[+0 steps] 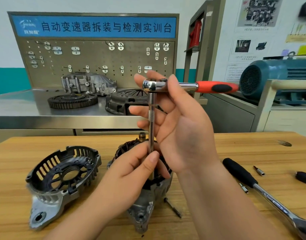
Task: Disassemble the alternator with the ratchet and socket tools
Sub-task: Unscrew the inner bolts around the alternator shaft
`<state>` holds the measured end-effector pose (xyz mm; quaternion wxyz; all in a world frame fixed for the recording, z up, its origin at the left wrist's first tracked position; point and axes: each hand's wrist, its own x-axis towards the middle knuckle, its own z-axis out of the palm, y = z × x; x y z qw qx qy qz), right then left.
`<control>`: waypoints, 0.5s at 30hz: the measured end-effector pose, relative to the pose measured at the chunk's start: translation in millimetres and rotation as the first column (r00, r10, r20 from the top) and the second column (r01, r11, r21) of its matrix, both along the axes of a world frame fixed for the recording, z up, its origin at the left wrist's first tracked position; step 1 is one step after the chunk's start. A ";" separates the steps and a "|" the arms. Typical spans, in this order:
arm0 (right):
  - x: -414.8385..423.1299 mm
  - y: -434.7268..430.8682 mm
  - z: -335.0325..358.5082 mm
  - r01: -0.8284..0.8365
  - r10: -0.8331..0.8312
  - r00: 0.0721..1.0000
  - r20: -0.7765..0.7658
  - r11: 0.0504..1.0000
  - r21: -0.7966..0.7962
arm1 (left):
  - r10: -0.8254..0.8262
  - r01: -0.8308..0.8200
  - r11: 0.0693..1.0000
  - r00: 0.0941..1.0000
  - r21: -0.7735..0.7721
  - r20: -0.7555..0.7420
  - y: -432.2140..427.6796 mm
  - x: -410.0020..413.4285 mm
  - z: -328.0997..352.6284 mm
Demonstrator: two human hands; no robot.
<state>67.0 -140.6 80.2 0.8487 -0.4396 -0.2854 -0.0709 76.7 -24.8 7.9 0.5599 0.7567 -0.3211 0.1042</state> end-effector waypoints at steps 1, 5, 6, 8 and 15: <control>0.1 -0.1 -0.2 -0.011 0.012 1.000 -0.026 1.000 0.011 | -0.003 0.003 1.000 1.000 0.004 0.003 0.4 0.6 -0.1; 1.4 3.1 -4.1 0.125 -0.125 0.992 0.011 0.992 -0.005 | 0.018 -0.019 0.999 1.000 0.035 0.023 0.1 3.1 -0.1; 0.6 4.7 -4.4 0.191 -0.189 0.979 0.071 0.981 -0.023 | 0.026 -0.027 0.999 0.999 0.025 0.022 -0.3 3.4 -0.2; -0.5 7.2 -5.4 0.334 -0.313 0.922 0.228 0.941 -0.059 | 0.046 -0.046 0.999 0.999 0.010 0.021 -1.1 3.6 -1.2; -1.3 6.7 -2.9 0.161 -0.155 0.979 0.135 0.986 -0.036 | 0.011 -0.011 1.000 0.999 0.007 0.030 -1.2 4.0 -2.4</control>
